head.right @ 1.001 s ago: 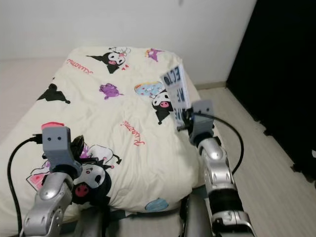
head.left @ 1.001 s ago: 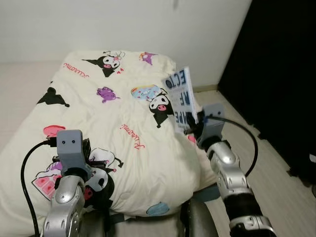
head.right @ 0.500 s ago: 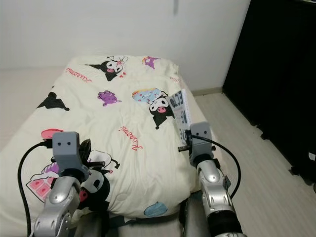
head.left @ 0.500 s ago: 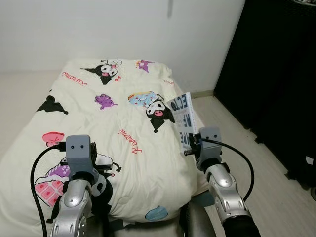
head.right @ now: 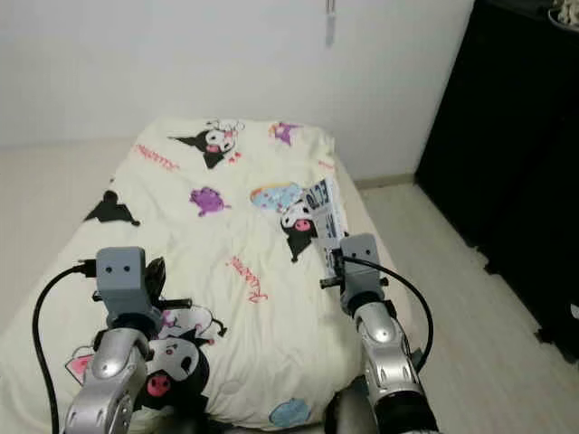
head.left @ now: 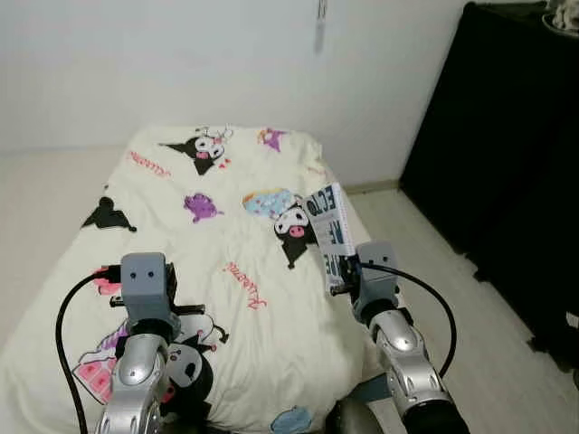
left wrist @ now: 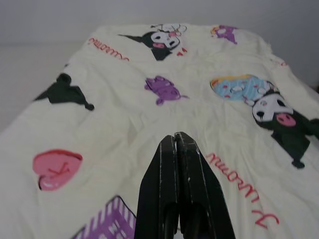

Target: Clean up the room

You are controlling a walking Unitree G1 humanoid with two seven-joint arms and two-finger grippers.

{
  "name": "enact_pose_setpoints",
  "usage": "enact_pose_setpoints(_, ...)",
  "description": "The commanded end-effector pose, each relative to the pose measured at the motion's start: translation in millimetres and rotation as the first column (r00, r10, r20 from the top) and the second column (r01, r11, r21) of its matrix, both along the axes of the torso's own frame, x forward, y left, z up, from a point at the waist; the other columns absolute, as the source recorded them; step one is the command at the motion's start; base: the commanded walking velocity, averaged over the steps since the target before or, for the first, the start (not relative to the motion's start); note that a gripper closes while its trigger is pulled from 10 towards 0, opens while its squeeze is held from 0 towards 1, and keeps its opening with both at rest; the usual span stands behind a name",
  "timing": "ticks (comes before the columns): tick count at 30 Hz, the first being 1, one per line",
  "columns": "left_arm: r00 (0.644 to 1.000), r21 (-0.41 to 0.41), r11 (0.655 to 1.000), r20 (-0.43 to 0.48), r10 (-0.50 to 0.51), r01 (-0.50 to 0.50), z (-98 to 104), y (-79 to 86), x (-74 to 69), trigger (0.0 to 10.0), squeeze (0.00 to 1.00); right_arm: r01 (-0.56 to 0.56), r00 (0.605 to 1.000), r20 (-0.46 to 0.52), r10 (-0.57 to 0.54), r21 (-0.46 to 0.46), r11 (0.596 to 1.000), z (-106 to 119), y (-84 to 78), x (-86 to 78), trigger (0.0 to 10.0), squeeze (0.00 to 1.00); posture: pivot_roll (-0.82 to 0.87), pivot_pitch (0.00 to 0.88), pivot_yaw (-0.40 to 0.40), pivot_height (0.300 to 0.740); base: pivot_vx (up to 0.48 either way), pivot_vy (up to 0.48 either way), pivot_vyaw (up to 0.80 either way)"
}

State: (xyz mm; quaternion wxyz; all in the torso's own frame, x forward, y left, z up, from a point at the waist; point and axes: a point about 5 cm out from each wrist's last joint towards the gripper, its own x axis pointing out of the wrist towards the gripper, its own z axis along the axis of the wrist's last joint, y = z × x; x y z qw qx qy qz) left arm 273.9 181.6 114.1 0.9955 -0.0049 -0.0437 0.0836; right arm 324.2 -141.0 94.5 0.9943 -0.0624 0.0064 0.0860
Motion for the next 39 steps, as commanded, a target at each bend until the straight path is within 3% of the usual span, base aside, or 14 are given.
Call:
enact_pose_setpoints(1, 1.000, 0.000, 1.000, -0.015, 0.008, -0.008, -6, 1.0, -2.3, 10.0, 0.00, -0.019, 0.999, 0.049, 0.019, -0.001, 1.000, 7, 4.2, 1.3, 10.0, 0.00, 0.06, 0.032, -0.051, 0.671, 0.000, 0.000, 0.00)
enact_pose_setpoints(18, 1.000, -0.005, 1.000, -0.006, -0.013, 0.013, -9, 3.3, -3.7, 10.0, 0.00, -0.077, 0.997, 0.031, 0.077, 0.005, 0.997, 4, 15.5, -1.0, 10.0, 0.00, 0.06, 0.012, -0.069, 0.726, 0.000, 0.000, 0.00)
enact_pose_setpoints(28, 0.998, 0.003, 0.999, -0.040, -0.042, 0.042, -20, 0.3, -7.3, 10.0, 0.00, -0.087, 0.995, -0.043, 0.087, 0.011, 0.996, -15, 19.6, -8.8, 10.0, 0.00, 0.06, 0.000, -0.067, 0.726, 0.000, 0.000, 0.00)
enact_pose_setpoints(39, 0.998, 0.021, 0.999, -0.050, -0.049, 0.050, -24, 0.4, -6.8, 10.0, 0.00, -0.097, 0.994, -0.040, 0.097, -0.008, 0.995, -17, 19.8, -9.2, 10.0, 0.00, 0.06, 0.000, -0.067, 0.726, 0.000, 0.000, 0.00)
